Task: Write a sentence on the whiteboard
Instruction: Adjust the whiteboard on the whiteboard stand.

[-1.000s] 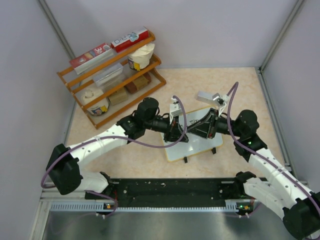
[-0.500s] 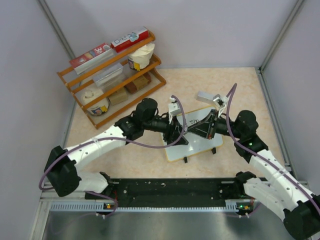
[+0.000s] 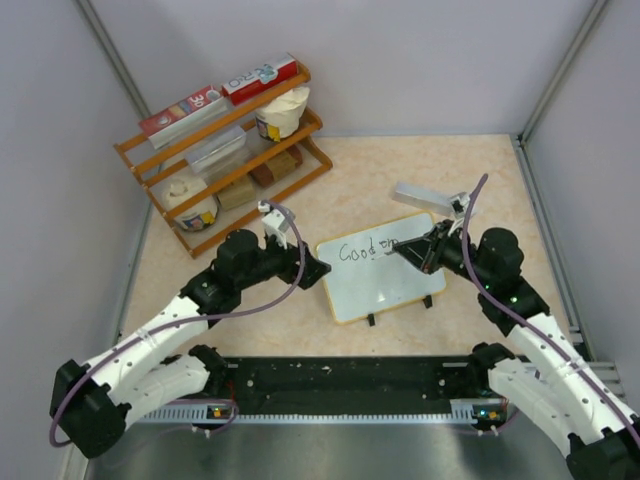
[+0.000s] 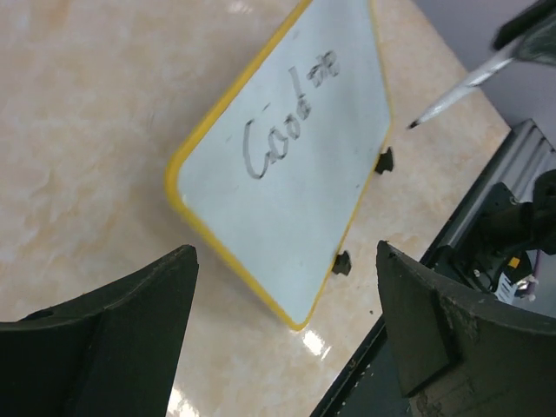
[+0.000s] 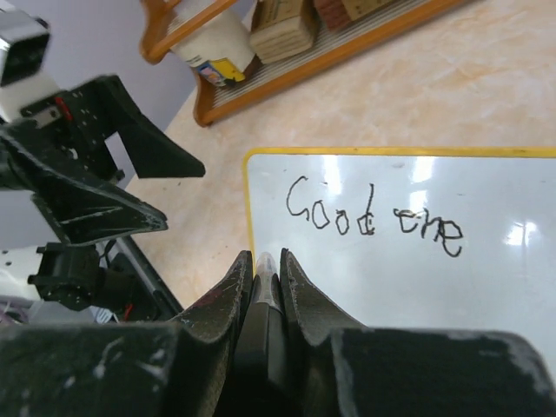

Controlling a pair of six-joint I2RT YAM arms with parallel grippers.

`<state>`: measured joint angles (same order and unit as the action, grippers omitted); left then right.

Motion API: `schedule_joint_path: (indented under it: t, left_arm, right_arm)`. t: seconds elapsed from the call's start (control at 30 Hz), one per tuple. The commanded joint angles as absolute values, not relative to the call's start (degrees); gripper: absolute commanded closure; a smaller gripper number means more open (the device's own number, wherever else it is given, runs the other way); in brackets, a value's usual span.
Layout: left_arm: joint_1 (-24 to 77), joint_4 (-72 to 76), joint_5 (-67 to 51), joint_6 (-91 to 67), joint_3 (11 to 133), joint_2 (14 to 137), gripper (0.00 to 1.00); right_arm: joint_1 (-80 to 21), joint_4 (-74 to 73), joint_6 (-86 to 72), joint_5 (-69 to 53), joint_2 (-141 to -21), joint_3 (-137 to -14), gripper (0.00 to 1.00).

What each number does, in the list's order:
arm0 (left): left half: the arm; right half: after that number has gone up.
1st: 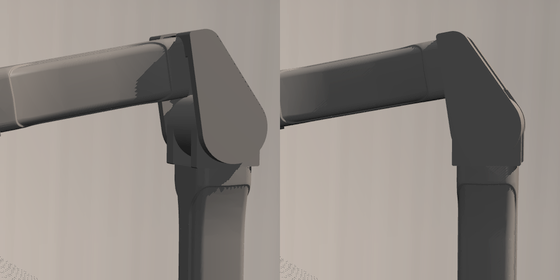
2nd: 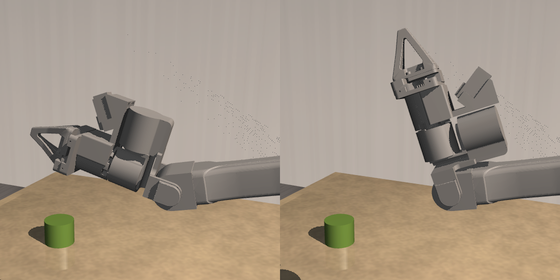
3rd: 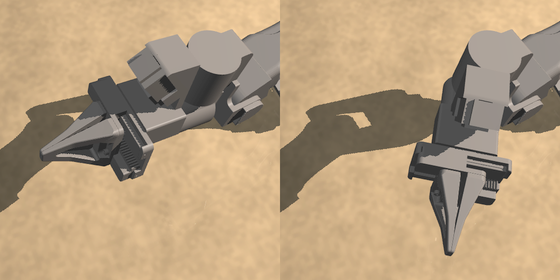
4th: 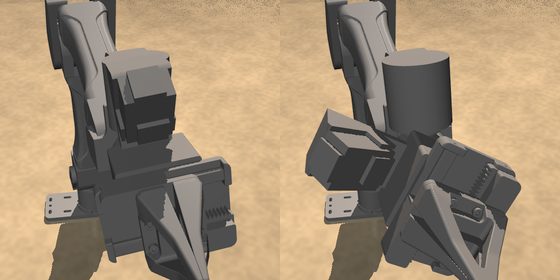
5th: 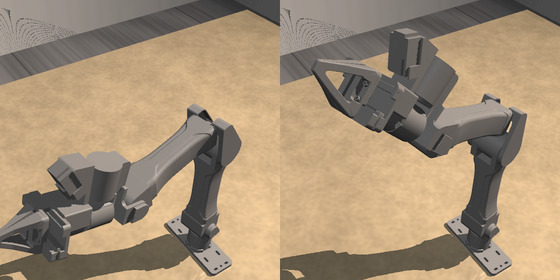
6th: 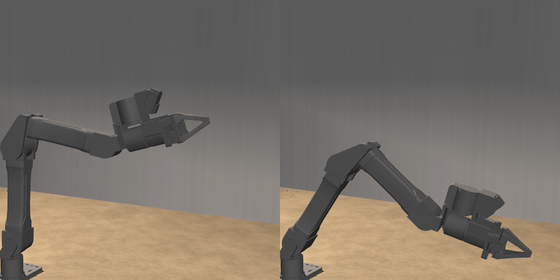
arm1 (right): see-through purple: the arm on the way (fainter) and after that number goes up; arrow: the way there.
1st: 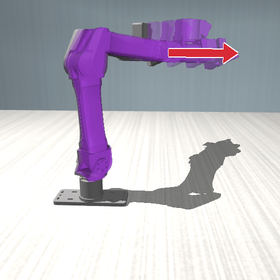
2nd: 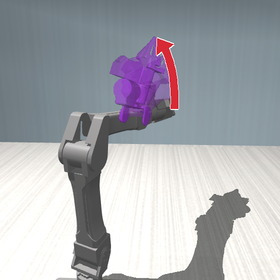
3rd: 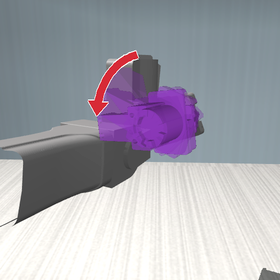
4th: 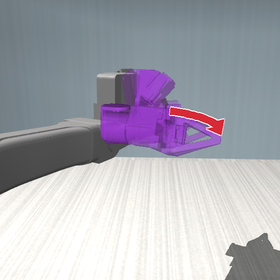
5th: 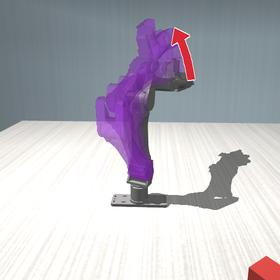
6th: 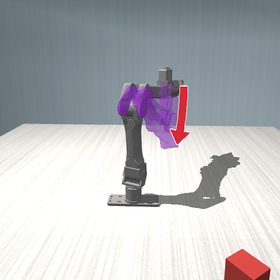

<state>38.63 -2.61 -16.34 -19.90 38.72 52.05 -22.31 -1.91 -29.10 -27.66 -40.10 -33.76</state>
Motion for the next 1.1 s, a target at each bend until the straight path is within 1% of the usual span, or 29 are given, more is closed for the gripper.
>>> schedule_joint_path:
  t: [0.0, 0.07, 0.2, 0.27, 0.3, 0.33, 0.37, 0.4, 0.5, 0.6, 0.63, 0.67, 0.73, 0.77, 0.8, 0.93, 0.97, 1.07]
  left_arm:
    - [33.6, 5.5, -16.4, -30.2, 31.7, 54.3, 0.13]
    - [32.3, 8.3, -18.9, -32.1, 29.9, 55.9, 0.14]
    - [32.3, 18.3, -25.4, -32.4, 27.2, 63.3, 0.15]
    - [32.4, 22.5, -30.0, -32.5, 26.9, 66.8, 0.18]
    - [32.3, 24.9, -31.5, -32.8, 26.3, 69.8, 0.22]
    - [32.3, 30.6, -33.0, -33.0, 26.0, 71.3, 0.23]
    - [32.3, 33.2, -35.6, -33.0, 25.7, 72.6, 0.25]
    - [32.4, 35.1, -36.5, -33.0, 25.3, 74.9, 0.27]
    - [32.3, 40.5, -39.2, -31.3, 25.5, 78.6, 0.32]
    - [32.3, 45.6, -42.9, -30.5, 25.8, 82.9, 0.42]
    - [32.2, 47.3, -43.8, -30.8, 25.8, 84.1, 0.51]
    - [32.2, 51.2, -44.9, -31.0, 25.8, 85.3, 0.57]
    - [31.6, 54.5, -47.8, -32.2, 25.9, 88.8, 0.76]
    - [31.0, 55.7, -48.7, -32.7, 26.1, 89.9, 0.96]
    - [30.5, 57.5, -49.4, -34.0, 26.0, 91.7, 1.0]
    - [25.3, 59.8, -53.2, -35.6, 23.2, 92.4, 1.0]
    - [24.5, 58.7, -53.9, -34.7, 22.6, 91.6, 1.0]
    - [23.1, 47.2, -55.2, -29.6, 23.8, 89.0, 1.0]
  right_arm:
    - [-20.8, -4.5, -27.3, -22.6, -38.0, -34.8, 1.0]
    - [-20.7, -5.3, -27.2, -22.6, -37.6, -35.0, 1.0]
    - [-20.7, -6.2, -26.8, -21.8, -36.7, -35.1, 1.0]
    - [-20.6, -6.8, -26.6, -21.7, -36.4, -35.2, 1.0]
    - [-20.4, -6.9, -26.5, -21.7, -36.3, -35.2, 1.0]
    - [-20.4, -6.9, -26.3, -21.7, -36.0, -35.2, 1.0]
    - [-20.4, -7.1, -26.2, -21.5, -35.9, -35.2, 1.0]
    - [-20.4, -7.4, -26.0, -21.4, -35.8, -35.2, 1.0]
    - [-20.4, -7.8, -25.2, -20.9, -35.2, -35.0, 1.0]
    - [-20.4, -7.7, -24.4, -20.8, -34.8, -34.5, 1.0]
    - [-20.4, -7.7, -24.0, -20.9, -34.6, -34.5, 1.0]
    - [-20.4, -7.7, -23.8, -20.7, -34.6, -34.5, 1.0]
    - [-20.3, -7.6, -23.3, -20.5, -34.5, -34.4, 1.0]
    - [-20.3, -7.7, -23.1, -20.4, -34.5, -34.4, 1.0]
    - [-20.3, -7.6, -22.9, -20.2, -34.5, -34.3, 1.0]
    - [-20.3, -7.7, -22.1, -19.9, -34.6, -33.8, 1.0]
    - [-20.3, -7.6, -22.0, -19.9, -34.7, -33.7, 1.0]
    - [-20.3, -6.9, -21.8, -19.5, -34.7, -33.2, 1.0]
